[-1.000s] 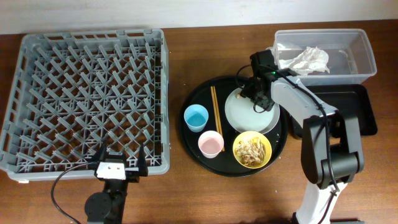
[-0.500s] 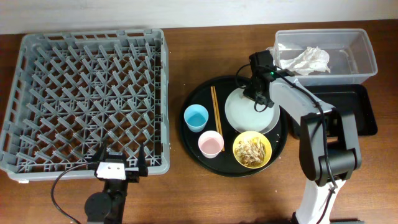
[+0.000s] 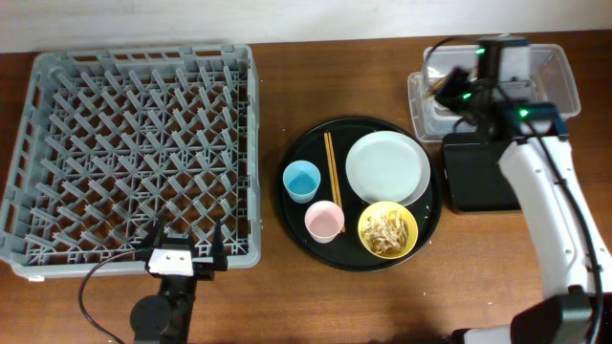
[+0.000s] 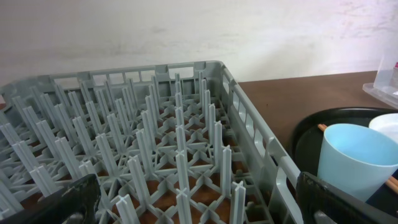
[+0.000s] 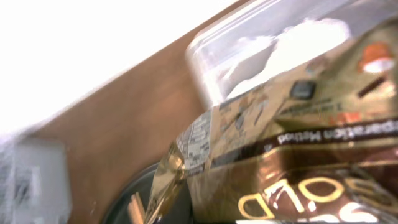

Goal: Sort waste into correct bins and load items into the dishwasher rack
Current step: 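Drop the food scrap into the clear plastic bin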

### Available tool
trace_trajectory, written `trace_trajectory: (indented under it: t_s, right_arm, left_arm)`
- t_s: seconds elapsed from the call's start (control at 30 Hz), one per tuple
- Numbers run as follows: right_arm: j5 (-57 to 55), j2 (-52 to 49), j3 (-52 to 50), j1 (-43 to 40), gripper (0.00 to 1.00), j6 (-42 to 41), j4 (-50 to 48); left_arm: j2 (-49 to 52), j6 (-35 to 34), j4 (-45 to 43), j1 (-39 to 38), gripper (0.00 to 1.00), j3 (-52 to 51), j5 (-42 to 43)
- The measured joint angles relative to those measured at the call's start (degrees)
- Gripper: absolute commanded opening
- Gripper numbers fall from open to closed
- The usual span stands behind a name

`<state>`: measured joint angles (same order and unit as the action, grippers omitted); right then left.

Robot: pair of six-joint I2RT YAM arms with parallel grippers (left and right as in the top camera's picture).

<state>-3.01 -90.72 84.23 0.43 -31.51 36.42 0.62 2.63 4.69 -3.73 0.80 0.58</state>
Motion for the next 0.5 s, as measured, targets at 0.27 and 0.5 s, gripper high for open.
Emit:
trace_trajectory:
  t_s: [0.27,0.5]
  right_arm:
    - [-7.41,-17.73,0.11,-6.62,0.98,-1.51,-19.93]
    - [2.08,-18.51,9.05,-6.67,0.99,4.76,0.09]
  left_arm:
    - [-0.04,0.02,-0.02,0.00,1.00,0.00,0.00]
    - [-0.04,0.02,-0.02,0.00,1.00,0.00,0.00]
